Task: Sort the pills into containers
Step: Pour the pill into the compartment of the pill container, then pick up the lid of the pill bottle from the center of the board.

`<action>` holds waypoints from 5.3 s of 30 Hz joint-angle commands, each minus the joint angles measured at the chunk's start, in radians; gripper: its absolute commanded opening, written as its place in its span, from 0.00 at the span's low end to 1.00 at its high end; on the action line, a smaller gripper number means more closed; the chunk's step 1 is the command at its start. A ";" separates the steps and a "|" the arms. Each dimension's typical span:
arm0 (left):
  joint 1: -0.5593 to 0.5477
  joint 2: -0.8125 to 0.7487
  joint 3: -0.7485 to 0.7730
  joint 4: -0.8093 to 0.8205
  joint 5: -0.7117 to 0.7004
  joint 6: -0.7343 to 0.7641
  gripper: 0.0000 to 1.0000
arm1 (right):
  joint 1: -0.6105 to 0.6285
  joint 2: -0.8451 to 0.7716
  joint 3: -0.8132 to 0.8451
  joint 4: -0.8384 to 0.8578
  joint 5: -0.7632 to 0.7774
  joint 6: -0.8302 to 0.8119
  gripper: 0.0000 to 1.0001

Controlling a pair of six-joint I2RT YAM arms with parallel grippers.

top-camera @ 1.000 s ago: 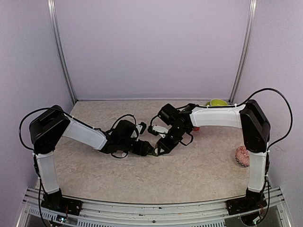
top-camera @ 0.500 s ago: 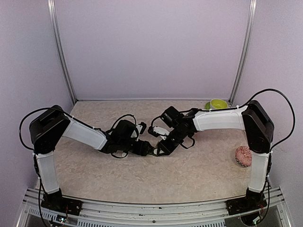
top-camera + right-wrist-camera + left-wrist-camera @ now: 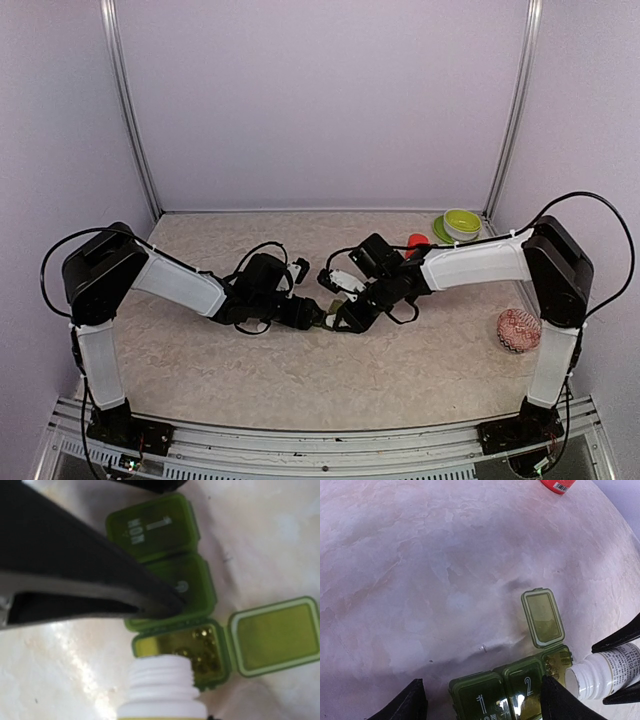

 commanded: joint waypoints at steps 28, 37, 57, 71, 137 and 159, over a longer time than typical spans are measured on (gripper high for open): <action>0.009 0.033 0.002 -0.069 -0.012 0.011 0.75 | 0.008 -0.163 -0.448 0.738 0.004 -0.015 0.12; 0.014 0.019 -0.010 -0.057 -0.015 0.005 0.77 | 0.008 -0.280 -0.621 0.978 -0.019 -0.025 0.11; 0.041 -0.071 -0.071 0.003 0.010 -0.003 0.90 | 0.008 -0.533 -0.824 1.196 -0.413 -0.132 0.18; 0.041 -0.144 -0.089 0.001 0.034 -0.032 0.95 | 0.008 -0.736 -0.964 1.334 -0.485 -0.372 0.12; 0.099 -0.416 -0.278 -0.180 -0.066 -0.062 0.98 | -0.036 -0.058 0.065 -1.030 -1.343 -1.920 0.26; 0.101 -0.419 -0.246 -0.229 -0.031 -0.109 0.98 | -0.080 -0.249 -0.125 -1.030 -1.395 -2.113 0.25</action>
